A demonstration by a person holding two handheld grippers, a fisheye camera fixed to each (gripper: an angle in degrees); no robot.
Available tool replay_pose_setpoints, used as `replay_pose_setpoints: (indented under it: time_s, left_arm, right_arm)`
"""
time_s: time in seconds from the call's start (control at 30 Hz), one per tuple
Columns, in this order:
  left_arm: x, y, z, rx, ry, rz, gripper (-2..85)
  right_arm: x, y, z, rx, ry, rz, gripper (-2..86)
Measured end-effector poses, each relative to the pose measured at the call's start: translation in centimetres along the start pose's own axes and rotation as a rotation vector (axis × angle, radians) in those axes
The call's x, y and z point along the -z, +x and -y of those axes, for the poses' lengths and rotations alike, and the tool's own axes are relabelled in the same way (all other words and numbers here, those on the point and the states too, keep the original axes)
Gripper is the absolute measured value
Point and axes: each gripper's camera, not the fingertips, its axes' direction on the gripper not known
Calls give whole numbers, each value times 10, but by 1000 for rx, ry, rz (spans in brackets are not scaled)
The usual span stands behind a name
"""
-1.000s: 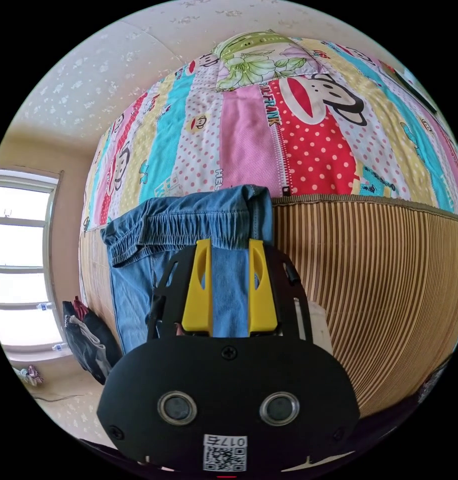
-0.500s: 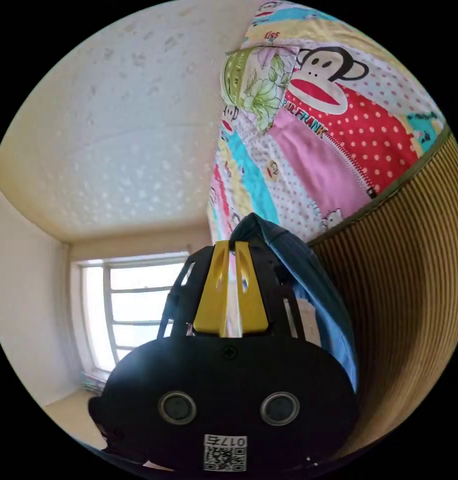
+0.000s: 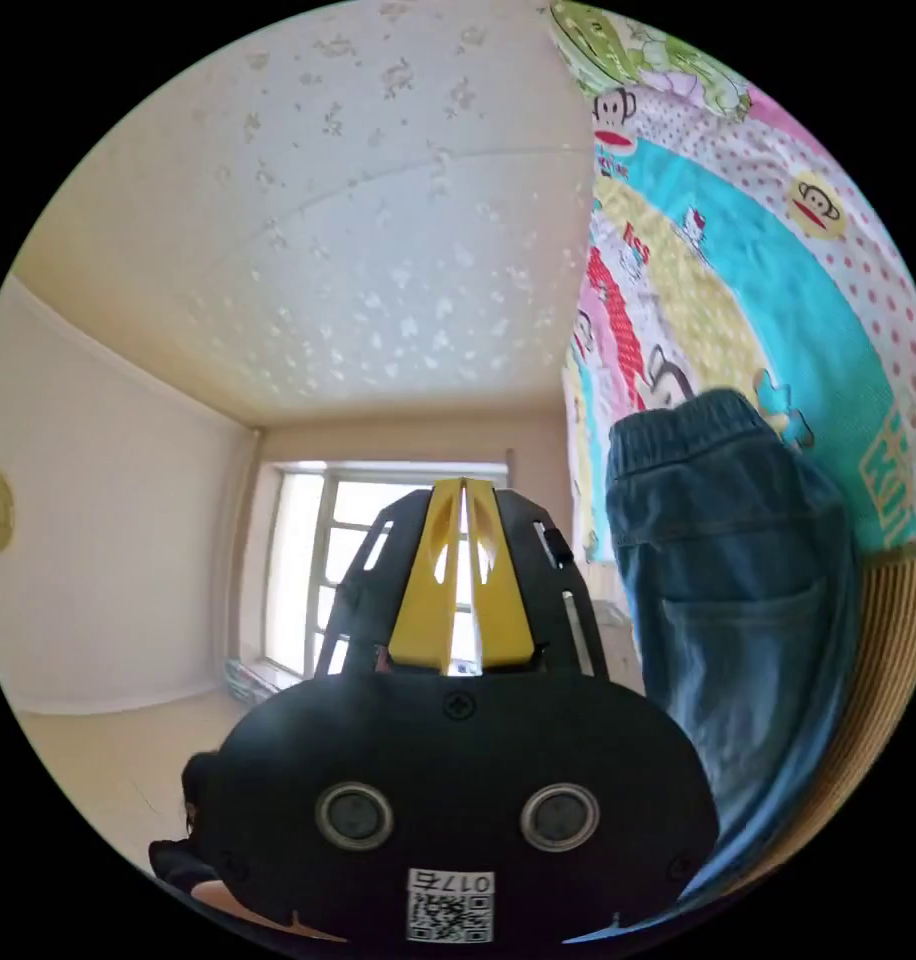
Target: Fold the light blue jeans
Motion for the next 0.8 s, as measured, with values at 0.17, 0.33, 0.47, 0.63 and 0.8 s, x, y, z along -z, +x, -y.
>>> replay_pose_setpoints:
  time_s: [0.17,0.33,0.47,0.63,0.8]
  left_arm:
    - [-15,2,19,-61,-127,8,-8]
    - [3,18,38,-100,-196,-72,-8]
    - [17,30,53,-128,-254,-190,-8]
    - [32,40,77,-103,-343,-199,-8]
    - [37,47,93,-82,-421,-158,-8]
  right_arm:
    - [11,20,-146,126,-638,-511,73]
    - [66,65,-369,63,-963,-720,87]
    - [89,94,-552,-94,-981,-546,74]
    - [59,124,-663,-135,-846,-605,90]
    - [35,165,-703,-89,-831,-739,56]
